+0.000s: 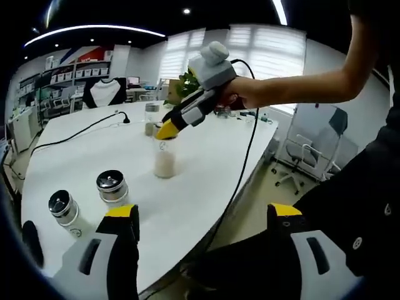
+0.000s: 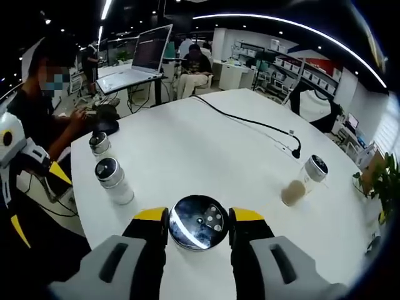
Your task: Rotate the seasoning bottle until the label or dispensing opening points toward the visible target arrow and the bottle remains upright within the marked orientation range
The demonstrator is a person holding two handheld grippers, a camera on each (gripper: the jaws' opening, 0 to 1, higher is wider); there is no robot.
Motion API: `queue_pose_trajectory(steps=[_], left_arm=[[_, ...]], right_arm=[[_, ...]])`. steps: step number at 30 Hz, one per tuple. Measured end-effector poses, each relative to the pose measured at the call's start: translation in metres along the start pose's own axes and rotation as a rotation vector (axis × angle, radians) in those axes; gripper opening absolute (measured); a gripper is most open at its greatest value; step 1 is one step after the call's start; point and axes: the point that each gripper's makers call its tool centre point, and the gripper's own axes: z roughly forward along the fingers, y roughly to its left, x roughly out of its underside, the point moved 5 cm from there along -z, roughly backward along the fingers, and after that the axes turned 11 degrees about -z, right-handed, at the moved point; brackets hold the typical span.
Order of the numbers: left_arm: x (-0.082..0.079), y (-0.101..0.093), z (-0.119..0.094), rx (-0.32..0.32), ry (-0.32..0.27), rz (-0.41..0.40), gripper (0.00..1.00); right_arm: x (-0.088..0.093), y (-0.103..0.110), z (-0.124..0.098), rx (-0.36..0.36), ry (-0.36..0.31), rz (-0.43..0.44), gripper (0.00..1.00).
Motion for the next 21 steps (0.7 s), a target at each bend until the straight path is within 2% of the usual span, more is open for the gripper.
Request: queue_pose_trajectory(steps=[7, 10, 13, 21], left_arm=[[0.001, 0.002, -0.007, 0.01, 0.002, 0.029, 0.89], [0.0, 0.005, -0.007, 0.005, -0.013, 0.005, 0.89], [-0.001, 0.007, 0.0, 0.003, -0.015, -0.014, 0.89], [-0.016, 0.009, 0.024, -0.011, -0.034, 0.001, 0.87]], right_arm=[[-0.001, 0.018, -0.004, 0.009, 0.003, 0.01, 0.36], [-0.001, 0.025, -0.005, -0.003, 0.008, -0.003, 0.36], [-0.001, 0.029, -0.007, -0.021, 0.013, -0.015, 0.36], [0.001, 0.034, -0.009, -0.079, 0.012, -0.066, 0.36]])
